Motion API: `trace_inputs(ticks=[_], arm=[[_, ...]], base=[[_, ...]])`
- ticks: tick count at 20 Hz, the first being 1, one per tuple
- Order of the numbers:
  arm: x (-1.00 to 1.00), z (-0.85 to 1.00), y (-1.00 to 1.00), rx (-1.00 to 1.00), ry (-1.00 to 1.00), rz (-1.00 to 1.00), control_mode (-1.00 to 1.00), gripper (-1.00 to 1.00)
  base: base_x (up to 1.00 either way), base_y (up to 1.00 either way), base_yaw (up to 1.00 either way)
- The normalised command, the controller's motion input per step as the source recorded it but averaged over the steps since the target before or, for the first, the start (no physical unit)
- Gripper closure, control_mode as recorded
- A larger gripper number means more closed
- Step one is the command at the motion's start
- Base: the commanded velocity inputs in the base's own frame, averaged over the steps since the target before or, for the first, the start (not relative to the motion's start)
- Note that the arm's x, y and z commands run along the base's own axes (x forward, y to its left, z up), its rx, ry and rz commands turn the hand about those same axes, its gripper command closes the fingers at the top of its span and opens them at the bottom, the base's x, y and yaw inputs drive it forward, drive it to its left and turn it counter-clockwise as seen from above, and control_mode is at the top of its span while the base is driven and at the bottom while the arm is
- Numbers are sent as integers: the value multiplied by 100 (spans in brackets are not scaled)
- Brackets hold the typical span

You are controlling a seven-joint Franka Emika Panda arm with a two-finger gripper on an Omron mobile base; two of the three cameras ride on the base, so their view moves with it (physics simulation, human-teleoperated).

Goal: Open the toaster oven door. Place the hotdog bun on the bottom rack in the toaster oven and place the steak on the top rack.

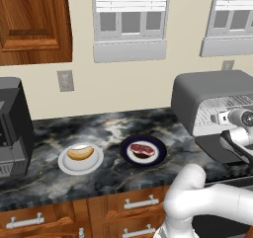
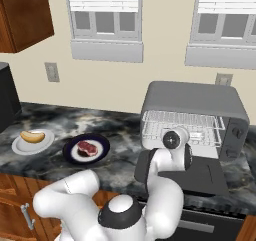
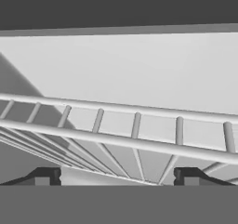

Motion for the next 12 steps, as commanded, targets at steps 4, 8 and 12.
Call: trace_inputs(ticks=[4, 8, 12], arm=[[-30, -57, 0, 0, 7, -2, -100, -100], [-31, -68, 0, -2, 11, -2, -100, -100], [-39, -61, 0, -2, 12, -1, -100, -100]], base=[[0, 0, 0], [0, 0, 0], [0, 0, 0]])
